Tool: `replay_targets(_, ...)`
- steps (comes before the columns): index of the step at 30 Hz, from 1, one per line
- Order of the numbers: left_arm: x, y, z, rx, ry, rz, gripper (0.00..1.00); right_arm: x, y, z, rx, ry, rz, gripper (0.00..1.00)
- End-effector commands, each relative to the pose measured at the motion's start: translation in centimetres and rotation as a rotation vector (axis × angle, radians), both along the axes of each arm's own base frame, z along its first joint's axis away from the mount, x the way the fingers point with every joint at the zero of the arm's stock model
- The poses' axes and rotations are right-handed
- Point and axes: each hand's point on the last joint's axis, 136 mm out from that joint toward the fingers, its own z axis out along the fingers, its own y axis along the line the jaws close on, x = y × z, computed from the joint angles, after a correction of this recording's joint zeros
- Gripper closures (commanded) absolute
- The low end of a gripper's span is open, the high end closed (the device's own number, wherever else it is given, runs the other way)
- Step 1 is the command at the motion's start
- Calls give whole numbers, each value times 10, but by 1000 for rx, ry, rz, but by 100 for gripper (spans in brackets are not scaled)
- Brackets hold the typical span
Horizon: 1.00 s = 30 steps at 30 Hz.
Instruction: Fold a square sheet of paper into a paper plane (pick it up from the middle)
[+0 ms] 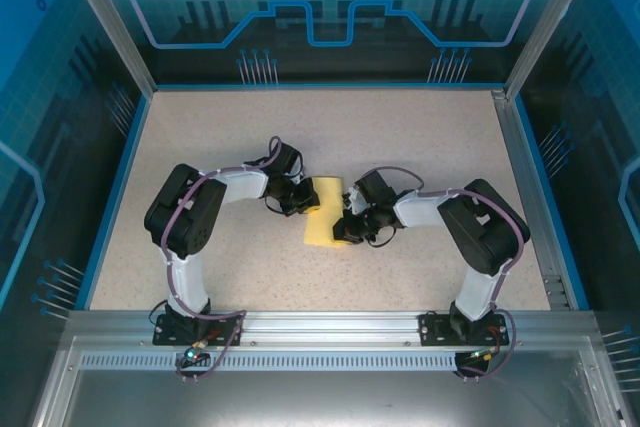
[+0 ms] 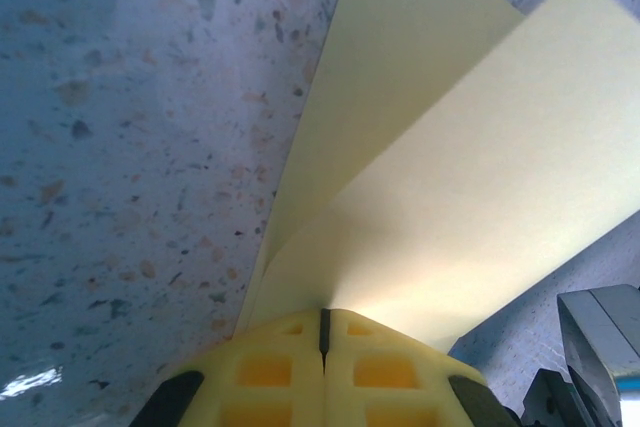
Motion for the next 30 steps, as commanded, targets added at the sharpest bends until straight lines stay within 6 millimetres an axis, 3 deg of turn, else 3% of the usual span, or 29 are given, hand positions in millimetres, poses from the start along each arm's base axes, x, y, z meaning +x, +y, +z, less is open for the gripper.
replay_targets(1, -14, 10, -24, 83, 66, -15, 100, -20, -17, -30, -116, 76, -4, 93)
replay_targets(9, -14, 9, -23, 83, 63, -20, 100, -10, -2, 10, -5, -6, 3, 92)
replay_targets(12, -14, 10, -24, 85, 63, -21, 100, -12, -3, 6, -5, 5, -3, 92)
replay_targets(17, -14, 9, -24, 84, 62, -22, 100, -33, -11, -27, -80, 88, 11, 92)
replay_targets(20, -14, 10, -23, 86, 62, -24, 100, -39, -19, -37, -121, 109, 15, 93)
replay_targets(27, -14, 10, -23, 86, 62, -23, 100, -25, -6, 1, -31, 23, 15, 92)
replay_targets(30, -13, 10, -23, 86, 62, -23, 100, -24, -4, 0, -19, 28, 13, 91)
